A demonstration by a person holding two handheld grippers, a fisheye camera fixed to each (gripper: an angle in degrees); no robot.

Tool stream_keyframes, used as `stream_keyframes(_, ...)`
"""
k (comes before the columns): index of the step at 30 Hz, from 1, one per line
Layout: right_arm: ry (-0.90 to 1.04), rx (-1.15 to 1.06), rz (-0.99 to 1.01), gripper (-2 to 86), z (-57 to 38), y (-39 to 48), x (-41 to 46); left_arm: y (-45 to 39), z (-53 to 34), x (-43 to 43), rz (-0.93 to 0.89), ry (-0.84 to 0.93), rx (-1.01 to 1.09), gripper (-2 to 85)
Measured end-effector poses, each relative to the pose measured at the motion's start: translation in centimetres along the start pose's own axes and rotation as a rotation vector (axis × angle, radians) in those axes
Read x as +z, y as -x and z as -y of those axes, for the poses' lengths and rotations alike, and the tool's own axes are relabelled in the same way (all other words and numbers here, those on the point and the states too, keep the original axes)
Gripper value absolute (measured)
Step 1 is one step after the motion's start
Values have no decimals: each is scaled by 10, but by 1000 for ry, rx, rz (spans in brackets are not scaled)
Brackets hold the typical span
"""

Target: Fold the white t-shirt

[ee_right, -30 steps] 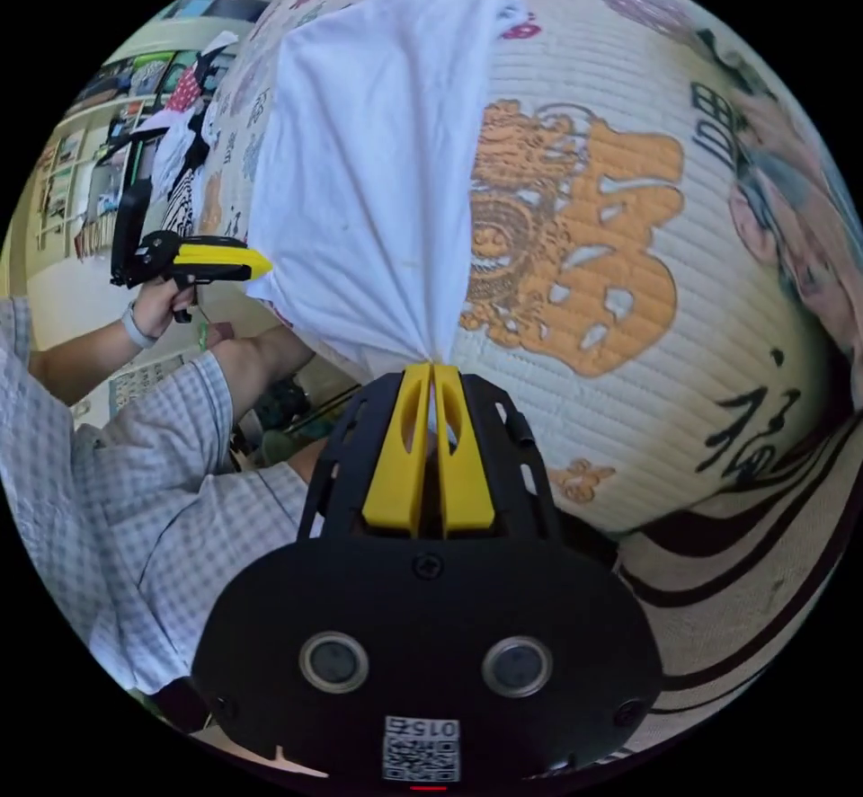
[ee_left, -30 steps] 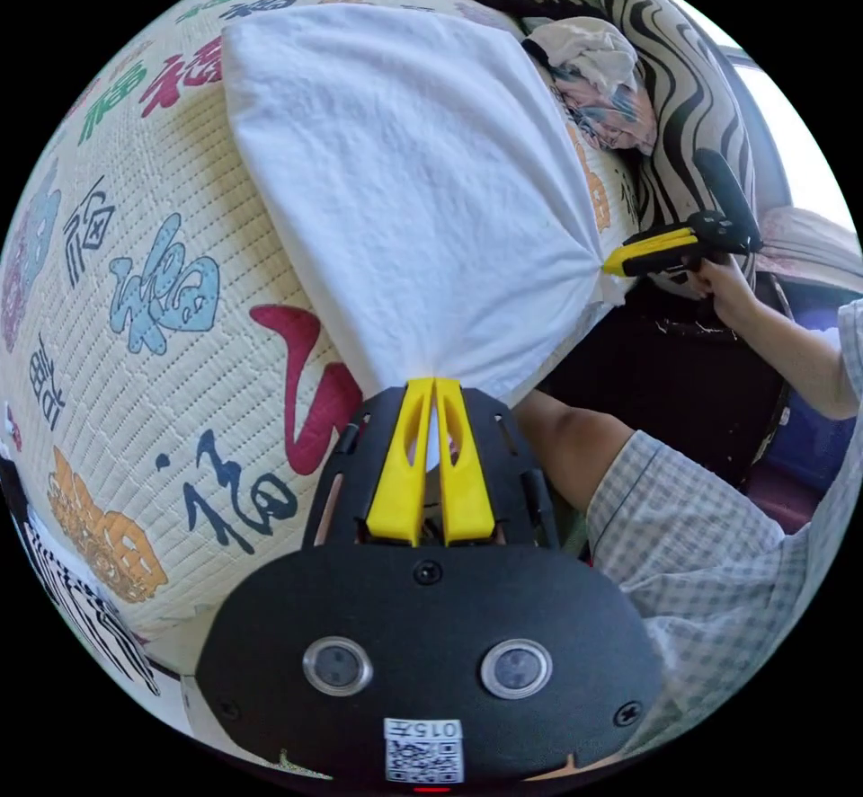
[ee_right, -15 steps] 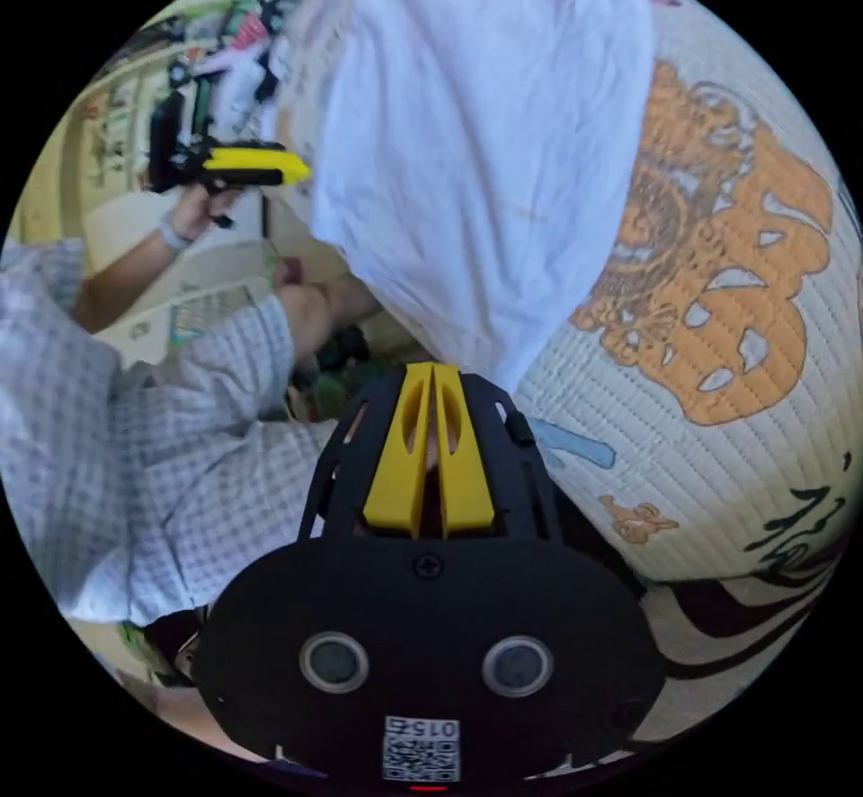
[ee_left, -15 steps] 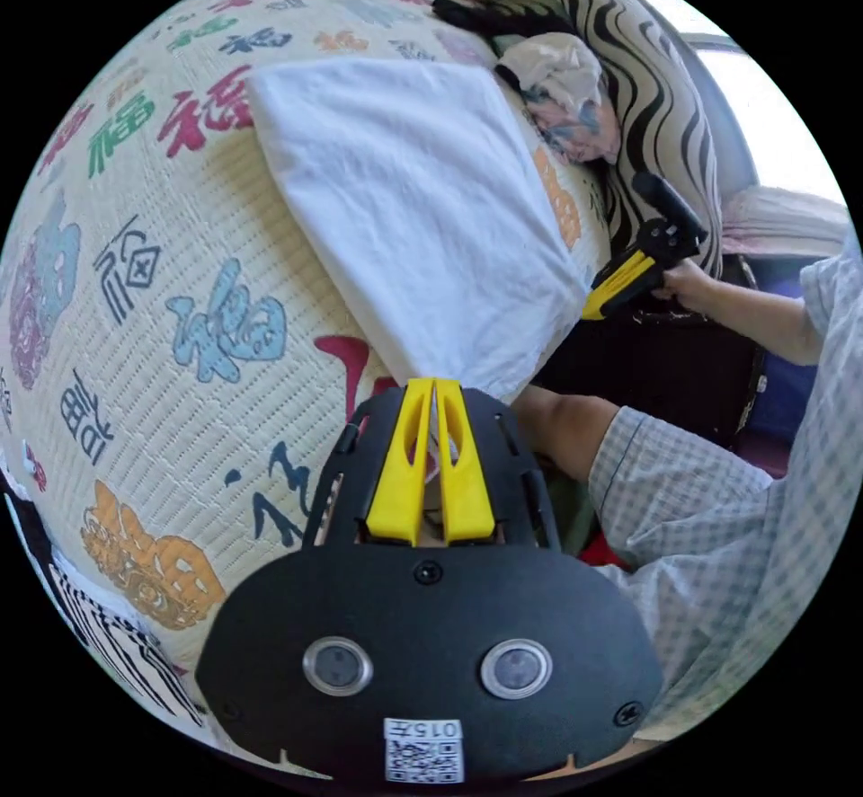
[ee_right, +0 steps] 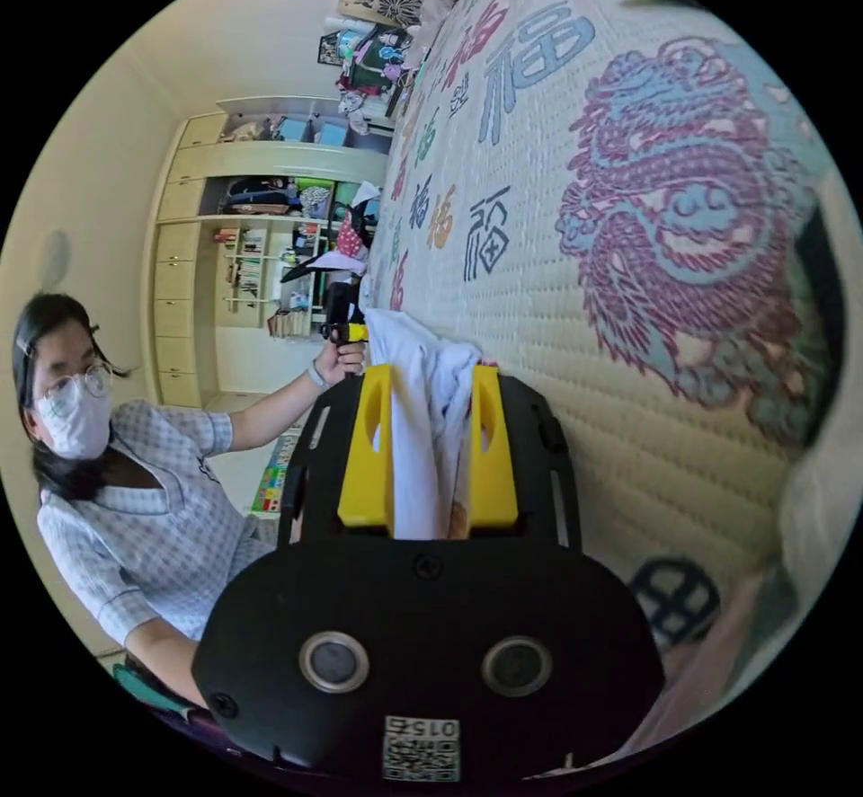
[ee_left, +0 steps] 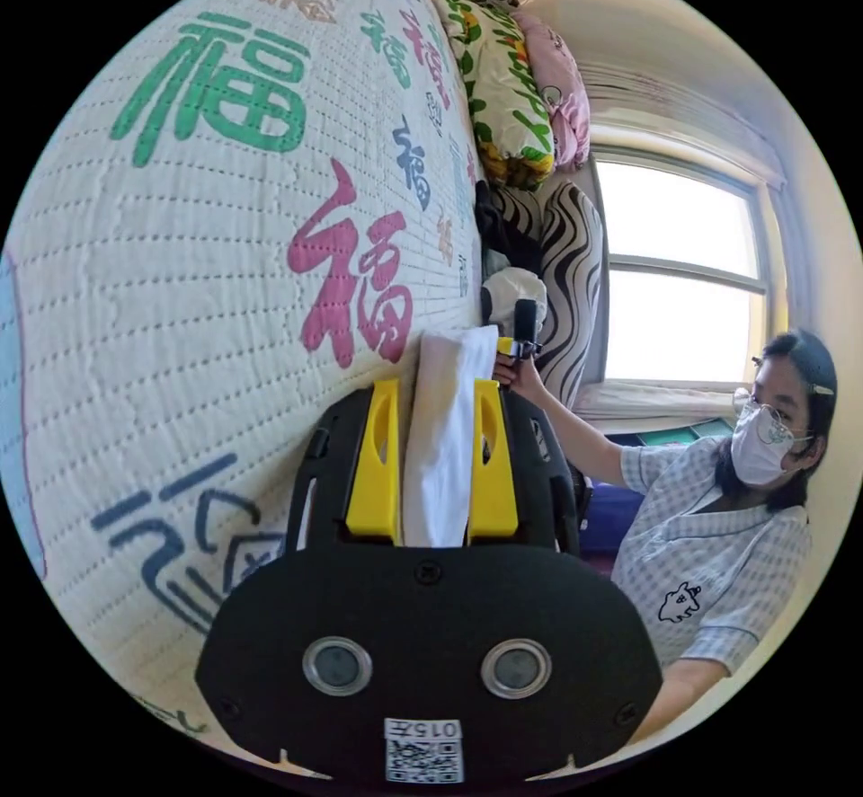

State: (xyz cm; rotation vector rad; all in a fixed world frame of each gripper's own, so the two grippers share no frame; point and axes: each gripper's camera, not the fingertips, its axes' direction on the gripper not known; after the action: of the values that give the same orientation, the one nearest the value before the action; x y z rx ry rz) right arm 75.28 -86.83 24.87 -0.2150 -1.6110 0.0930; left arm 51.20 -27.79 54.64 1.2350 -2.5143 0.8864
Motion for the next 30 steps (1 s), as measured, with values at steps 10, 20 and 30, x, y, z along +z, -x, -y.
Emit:
stream_keyframes(10,-7,-201,-129,54,15,40,-22,-55,40,-7,79,1,265,4)
stream_keyframes(20,215,-453,-384,42,-43,108,-2,-150,-33,22,333,238,663,8)
stream_keyframes(30,616,-334,-610,45,-125,75,104,-111,-158,111,560,450,536,39)
